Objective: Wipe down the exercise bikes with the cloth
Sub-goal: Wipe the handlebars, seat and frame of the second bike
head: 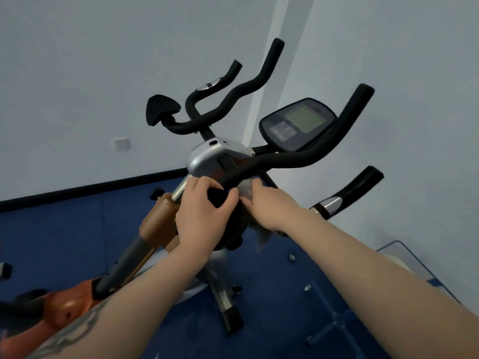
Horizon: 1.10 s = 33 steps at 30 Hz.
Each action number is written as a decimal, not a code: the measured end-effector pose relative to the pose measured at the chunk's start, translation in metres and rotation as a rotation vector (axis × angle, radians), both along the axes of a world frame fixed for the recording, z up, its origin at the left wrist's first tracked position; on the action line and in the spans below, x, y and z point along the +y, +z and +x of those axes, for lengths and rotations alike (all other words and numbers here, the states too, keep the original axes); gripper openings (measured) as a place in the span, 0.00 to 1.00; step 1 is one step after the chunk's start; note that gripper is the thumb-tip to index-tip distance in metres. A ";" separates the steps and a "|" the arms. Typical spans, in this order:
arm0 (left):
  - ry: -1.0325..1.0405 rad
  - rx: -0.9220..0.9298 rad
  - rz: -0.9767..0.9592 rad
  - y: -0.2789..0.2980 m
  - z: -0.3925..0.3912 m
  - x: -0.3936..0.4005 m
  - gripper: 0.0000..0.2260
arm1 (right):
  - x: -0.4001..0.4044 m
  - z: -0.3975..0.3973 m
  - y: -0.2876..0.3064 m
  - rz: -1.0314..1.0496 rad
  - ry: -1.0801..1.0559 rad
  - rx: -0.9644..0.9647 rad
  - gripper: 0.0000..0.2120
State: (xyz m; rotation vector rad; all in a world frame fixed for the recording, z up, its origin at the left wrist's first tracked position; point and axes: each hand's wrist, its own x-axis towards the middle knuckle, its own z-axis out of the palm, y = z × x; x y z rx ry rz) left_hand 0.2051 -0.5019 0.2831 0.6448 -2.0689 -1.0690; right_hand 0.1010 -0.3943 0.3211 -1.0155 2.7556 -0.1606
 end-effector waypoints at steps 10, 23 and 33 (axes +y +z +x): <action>-0.122 0.027 -0.160 0.011 -0.002 -0.003 0.06 | 0.125 -0.009 0.021 -0.037 0.419 0.696 0.19; -0.241 0.023 -0.284 0.026 -0.018 0.008 0.07 | 0.130 -0.013 0.016 -0.310 0.066 0.790 0.16; -0.259 0.097 -0.299 0.024 -0.016 0.006 0.07 | 0.120 0.013 0.013 -0.146 0.169 0.612 0.18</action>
